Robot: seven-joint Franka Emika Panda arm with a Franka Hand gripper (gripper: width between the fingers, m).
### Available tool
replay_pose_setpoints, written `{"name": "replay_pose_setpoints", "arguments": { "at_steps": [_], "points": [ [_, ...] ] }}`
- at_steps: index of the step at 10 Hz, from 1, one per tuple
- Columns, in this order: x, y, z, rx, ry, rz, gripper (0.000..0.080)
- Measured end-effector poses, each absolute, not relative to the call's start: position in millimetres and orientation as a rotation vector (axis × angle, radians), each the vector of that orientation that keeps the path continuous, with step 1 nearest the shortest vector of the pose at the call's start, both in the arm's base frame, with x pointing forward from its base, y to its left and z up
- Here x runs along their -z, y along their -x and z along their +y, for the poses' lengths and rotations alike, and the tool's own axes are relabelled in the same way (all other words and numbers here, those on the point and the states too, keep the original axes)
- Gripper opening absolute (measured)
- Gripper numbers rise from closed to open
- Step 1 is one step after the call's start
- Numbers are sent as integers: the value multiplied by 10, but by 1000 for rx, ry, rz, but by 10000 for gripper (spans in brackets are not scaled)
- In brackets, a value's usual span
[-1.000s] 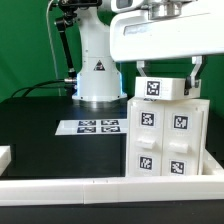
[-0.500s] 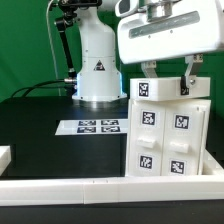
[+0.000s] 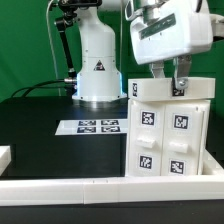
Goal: Assemble cabinet
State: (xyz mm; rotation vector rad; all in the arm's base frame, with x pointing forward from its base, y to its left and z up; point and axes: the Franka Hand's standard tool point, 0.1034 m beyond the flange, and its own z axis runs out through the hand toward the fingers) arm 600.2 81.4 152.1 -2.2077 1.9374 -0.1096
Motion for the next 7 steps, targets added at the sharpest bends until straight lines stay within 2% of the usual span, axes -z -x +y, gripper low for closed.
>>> {"name": "replay_pose_setpoints", "arguments": {
  "at_steps": [7],
  "points": [
    [-1507,-5996,815,-57,1579,2411,560]
  ]
}}
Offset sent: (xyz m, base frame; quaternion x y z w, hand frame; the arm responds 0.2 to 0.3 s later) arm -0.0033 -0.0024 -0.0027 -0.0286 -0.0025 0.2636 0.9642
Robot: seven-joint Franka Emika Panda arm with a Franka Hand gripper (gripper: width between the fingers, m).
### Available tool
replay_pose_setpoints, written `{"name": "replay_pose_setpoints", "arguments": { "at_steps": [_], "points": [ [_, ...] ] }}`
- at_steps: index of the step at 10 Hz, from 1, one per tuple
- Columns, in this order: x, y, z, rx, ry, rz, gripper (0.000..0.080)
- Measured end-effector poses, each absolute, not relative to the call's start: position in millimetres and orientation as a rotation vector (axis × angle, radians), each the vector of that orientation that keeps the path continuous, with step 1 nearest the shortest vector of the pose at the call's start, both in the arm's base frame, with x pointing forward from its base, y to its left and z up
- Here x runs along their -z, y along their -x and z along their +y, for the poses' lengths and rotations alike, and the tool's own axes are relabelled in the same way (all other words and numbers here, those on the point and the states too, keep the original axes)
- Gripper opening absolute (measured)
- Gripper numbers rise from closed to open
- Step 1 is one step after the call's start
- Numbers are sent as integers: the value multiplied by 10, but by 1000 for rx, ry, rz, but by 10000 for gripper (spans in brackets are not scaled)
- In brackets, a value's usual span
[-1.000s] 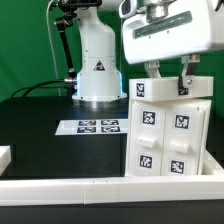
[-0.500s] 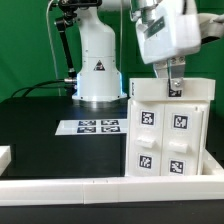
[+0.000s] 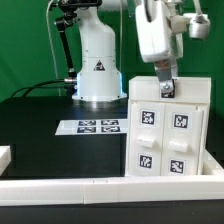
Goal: Assemble cabinet
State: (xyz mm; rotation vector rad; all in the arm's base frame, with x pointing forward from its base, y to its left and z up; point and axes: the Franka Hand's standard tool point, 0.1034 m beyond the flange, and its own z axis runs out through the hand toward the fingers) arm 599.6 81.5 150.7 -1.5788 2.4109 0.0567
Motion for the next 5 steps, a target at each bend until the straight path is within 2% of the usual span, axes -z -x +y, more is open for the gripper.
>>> {"name": "replay_pose_setpoints", "arguments": {
  "at_steps": [2,3,4,5],
  "points": [
    [-1511,-5999,830,-58,1577,2407,560],
    [-1558,-6004,838,-54,1623,2368,740],
    [-1633,-6020,852,-45,1639,2342,781],
    [-1695,-6029,868,-40,1647,2319,781]
  ]
}}
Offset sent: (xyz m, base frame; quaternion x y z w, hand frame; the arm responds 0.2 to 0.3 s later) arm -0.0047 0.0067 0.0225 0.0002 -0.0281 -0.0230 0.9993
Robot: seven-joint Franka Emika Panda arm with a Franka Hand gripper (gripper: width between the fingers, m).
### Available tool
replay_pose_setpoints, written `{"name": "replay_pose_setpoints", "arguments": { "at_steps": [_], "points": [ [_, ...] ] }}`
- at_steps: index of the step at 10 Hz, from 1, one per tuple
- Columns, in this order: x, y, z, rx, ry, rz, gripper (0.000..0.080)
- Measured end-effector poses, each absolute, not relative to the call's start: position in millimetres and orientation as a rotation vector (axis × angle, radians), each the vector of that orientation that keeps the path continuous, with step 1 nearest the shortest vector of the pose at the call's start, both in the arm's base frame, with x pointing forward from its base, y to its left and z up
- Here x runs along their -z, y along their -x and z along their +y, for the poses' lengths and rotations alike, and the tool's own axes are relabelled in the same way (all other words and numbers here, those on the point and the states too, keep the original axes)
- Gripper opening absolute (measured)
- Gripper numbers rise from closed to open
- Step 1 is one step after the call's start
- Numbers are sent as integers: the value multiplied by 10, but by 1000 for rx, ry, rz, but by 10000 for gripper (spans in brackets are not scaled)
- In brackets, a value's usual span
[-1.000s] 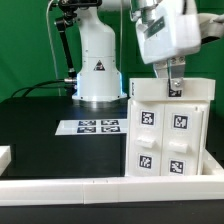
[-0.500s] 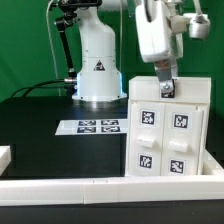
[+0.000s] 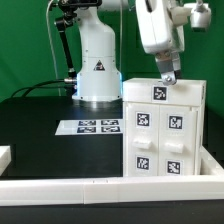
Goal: Assemble cabinet
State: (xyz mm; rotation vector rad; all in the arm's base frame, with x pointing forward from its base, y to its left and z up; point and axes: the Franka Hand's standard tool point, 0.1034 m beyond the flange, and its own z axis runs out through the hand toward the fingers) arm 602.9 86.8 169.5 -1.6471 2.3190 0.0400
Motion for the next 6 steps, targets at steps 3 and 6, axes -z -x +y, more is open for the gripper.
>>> {"name": "replay_pose_setpoints", "arguments": {
  "at_steps": [3,6],
  "points": [
    [-1818,-6037,916,-50,1648,2271,797],
    [-1801,-6029,919,-25,1808,2157,796]
  ]
}}
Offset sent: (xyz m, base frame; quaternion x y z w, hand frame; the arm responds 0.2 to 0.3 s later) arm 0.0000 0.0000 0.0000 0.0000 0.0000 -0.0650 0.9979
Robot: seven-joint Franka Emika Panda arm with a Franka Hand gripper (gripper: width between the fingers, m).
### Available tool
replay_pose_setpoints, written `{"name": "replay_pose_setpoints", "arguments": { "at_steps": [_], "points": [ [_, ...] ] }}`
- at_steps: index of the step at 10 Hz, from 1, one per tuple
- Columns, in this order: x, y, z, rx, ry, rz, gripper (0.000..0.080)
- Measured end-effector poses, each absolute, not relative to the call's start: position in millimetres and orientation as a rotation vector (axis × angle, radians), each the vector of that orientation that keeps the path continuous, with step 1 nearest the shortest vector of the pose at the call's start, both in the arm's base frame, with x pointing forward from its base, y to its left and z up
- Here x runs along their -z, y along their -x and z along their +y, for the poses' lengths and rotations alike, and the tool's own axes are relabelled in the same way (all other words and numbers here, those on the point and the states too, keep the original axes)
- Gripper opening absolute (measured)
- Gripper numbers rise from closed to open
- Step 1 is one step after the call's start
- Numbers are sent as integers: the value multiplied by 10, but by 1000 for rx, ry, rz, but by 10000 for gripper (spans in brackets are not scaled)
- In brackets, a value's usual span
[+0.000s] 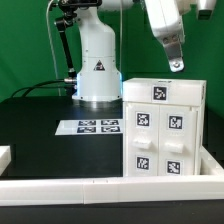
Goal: Assemble cabinet
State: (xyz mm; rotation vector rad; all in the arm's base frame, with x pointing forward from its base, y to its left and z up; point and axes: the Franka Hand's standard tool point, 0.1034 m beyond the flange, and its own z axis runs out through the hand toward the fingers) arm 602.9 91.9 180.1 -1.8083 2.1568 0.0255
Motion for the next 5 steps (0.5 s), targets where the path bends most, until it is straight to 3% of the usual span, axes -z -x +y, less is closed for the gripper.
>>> {"name": "replay_pose_setpoints", "arguments": {
  "at_steps": [5],
  "points": [
    [-1845,-6076,920,101,2393,1510,796]
  ]
}}
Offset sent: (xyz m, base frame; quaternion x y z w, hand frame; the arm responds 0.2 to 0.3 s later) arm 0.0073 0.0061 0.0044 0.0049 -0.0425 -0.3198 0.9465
